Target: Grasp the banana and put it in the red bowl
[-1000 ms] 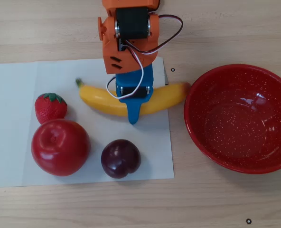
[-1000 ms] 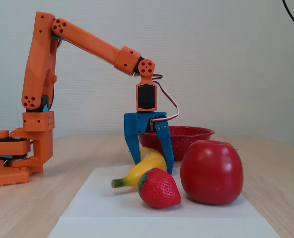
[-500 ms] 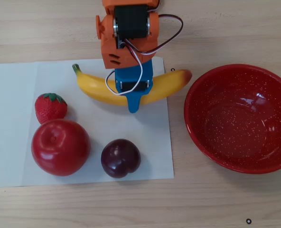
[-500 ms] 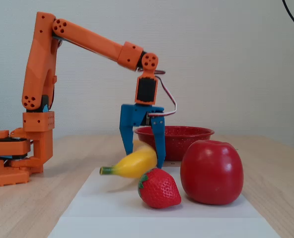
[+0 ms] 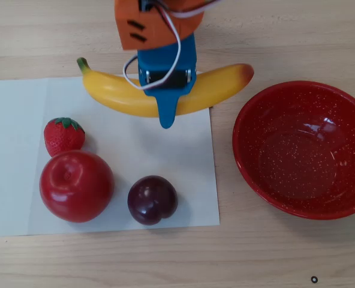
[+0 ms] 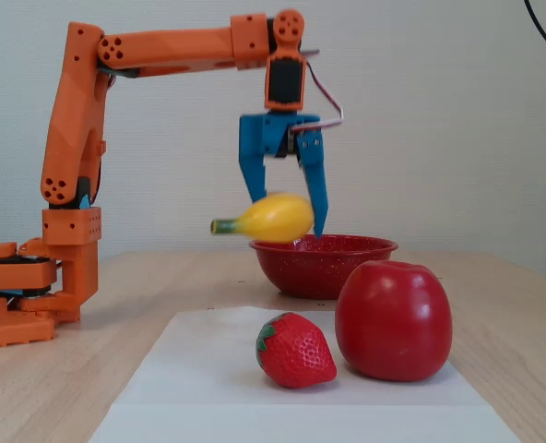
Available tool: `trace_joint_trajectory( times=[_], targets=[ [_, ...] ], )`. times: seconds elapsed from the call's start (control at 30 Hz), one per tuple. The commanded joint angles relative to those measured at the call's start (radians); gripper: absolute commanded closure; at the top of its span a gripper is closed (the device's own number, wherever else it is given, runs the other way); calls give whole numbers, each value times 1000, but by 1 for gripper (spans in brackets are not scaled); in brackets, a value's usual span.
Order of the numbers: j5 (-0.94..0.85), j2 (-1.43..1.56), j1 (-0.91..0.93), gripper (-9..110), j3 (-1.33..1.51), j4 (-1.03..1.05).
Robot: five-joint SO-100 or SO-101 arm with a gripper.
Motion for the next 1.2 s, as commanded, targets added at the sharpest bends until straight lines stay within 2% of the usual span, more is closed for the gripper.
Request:
trace_joint_trajectory(
  times=[0.0, 0.2, 0.53, 0.9, 1.17],
  targets=[
    [-28, 143, 9, 101, -190, 43],
    [-29, 160, 124, 101, -308, 23],
    [-78, 156, 380, 101, -331, -249],
    [-166, 141, 551, 101, -123, -569],
    [-124, 126, 575, 101, 107, -816]
  ],
)
